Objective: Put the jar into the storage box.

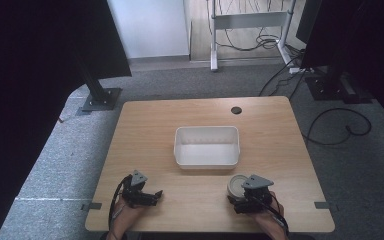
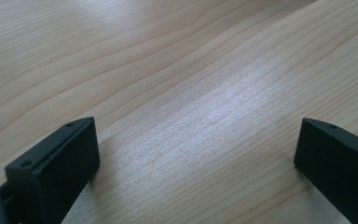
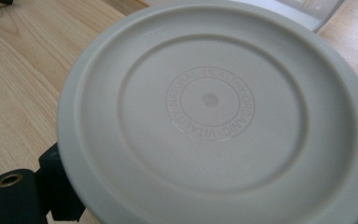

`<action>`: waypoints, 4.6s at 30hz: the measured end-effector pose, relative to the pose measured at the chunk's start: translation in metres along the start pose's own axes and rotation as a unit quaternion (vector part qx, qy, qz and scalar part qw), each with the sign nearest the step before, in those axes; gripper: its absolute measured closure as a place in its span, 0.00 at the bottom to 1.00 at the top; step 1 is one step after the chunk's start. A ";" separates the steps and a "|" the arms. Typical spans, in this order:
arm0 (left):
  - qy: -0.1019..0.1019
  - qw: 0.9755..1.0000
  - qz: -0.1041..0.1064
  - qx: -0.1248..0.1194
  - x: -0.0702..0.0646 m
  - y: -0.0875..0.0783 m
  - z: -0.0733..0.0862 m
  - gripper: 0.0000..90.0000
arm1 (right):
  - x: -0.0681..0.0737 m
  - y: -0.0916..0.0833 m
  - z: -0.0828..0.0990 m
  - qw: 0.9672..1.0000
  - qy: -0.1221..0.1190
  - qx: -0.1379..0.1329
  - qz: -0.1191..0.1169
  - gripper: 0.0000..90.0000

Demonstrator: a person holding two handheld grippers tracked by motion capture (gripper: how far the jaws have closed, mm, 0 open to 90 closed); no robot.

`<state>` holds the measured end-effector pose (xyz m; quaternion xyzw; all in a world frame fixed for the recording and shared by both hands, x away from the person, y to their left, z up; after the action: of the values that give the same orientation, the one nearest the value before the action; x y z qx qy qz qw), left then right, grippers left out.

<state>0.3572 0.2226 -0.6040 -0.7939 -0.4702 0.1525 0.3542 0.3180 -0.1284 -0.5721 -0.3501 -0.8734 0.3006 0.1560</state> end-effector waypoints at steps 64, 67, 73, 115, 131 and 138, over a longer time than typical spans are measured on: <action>0.000 1.000 0.000 0.000 0.000 0.000 0.000 0.00 | -0.004 0.032 -0.095 0.999 -0.017 -0.028 0.003 0.10; 0.000 1.000 0.000 0.000 0.000 0.000 0.000 0.00 | -0.005 0.036 -0.100 0.999 -0.018 -0.030 0.004 0.10; -0.001 1.000 0.000 -0.001 0.000 0.000 0.000 0.00 | -0.008 0.044 -0.108 0.999 -0.021 -0.028 0.005 0.10; 0.000 1.000 0.000 0.000 0.000 0.000 0.000 0.00 | -0.012 0.124 -0.145 1.000 -0.019 -0.024 0.000 0.10; 0.000 1.000 0.000 0.000 0.000 0.000 0.000 0.00 | -0.006 0.155 -0.135 1.000 -0.014 0.000 0.012 0.10; 0.001 1.000 0.001 0.000 0.000 0.000 0.000 0.00 | -0.009 0.157 -0.132 1.000 0.009 0.004 -0.001 0.10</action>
<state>0.3571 0.2227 -0.6040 -0.7945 -0.4690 0.1520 0.3545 0.4689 0.0101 -0.5707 -0.3513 -0.8712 0.3004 0.1655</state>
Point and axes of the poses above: each handheld gripper's, and its own axes: y roughly forward along the jaws, z roughly out of its underside, x roughly to its left, the point moved 7 cm from there along y, roughly forward along the jaws, and after that the axes turned 6 degrees about -z, right-handed, at the moved point
